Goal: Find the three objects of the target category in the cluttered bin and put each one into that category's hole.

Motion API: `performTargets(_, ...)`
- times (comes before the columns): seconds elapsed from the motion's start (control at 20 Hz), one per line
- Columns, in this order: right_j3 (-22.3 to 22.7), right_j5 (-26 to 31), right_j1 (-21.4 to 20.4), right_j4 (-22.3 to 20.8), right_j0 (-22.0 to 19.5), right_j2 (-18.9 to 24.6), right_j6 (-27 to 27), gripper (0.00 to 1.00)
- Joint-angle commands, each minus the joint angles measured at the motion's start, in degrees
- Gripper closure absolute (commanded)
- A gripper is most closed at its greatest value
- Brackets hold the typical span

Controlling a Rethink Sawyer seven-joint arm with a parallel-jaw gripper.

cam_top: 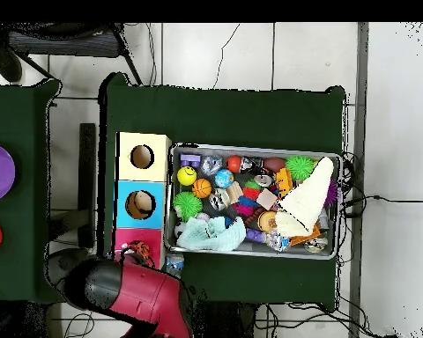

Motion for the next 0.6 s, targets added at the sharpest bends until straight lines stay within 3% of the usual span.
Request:
performTargets(0.05,-4.7,5.5,-0.2,-0.4,-0.2,-0.1,14.8,1.00)
performTargets(0.2,-4.7,5.0,-0.1,0.2,-0.1,0.0,15.0,1.00)
performTargets(0.6,2.0,-7.5,2.3,5.7,-0.8,5.6,15.2,1.00)
